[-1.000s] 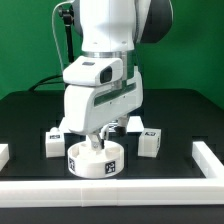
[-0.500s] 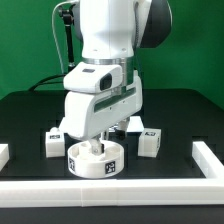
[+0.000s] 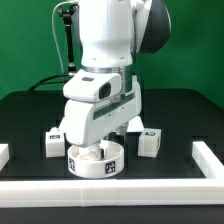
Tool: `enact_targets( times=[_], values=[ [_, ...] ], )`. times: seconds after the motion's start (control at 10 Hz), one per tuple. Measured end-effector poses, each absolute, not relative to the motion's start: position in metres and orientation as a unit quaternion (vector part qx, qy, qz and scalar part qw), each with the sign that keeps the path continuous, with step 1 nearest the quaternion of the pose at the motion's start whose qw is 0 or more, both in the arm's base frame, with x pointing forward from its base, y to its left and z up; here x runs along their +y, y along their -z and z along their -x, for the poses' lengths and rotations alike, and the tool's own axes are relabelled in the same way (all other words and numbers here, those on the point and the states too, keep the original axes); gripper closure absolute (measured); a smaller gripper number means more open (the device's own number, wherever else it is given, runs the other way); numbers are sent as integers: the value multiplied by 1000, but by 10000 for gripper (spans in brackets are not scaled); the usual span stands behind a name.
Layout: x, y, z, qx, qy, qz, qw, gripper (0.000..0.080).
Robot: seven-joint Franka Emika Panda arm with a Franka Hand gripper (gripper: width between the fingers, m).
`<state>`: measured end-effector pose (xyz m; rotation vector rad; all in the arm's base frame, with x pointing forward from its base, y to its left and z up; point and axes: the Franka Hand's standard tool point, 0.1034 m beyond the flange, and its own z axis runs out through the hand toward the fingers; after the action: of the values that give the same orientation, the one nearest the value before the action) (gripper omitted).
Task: Assemble stool
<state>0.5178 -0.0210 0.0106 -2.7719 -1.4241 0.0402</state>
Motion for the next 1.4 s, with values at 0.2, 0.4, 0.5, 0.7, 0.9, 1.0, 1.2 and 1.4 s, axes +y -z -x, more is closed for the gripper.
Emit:
enact_targets(
  times=[0.2,0.4,0.5,0.7,0.9,1.0,1.2,1.4],
  values=[
    [-21,-11,-518,-457,-13,889,13,524],
    [-21,-11,-518,-457,-13,889,13,659],
    [-21,-11,-518,-457,-13,889,13,767],
    [-21,-11,-518,-457,-13,889,12,770],
    [-21,-11,-518,-457,-13,889,12,770],
    [-21,-11,-518,-457,-13,889,12,770],
    [-12,-14,-525,-467,-9,884,11,770],
    [10,-13,-538,-481,-3,876,13,769]
  ],
)
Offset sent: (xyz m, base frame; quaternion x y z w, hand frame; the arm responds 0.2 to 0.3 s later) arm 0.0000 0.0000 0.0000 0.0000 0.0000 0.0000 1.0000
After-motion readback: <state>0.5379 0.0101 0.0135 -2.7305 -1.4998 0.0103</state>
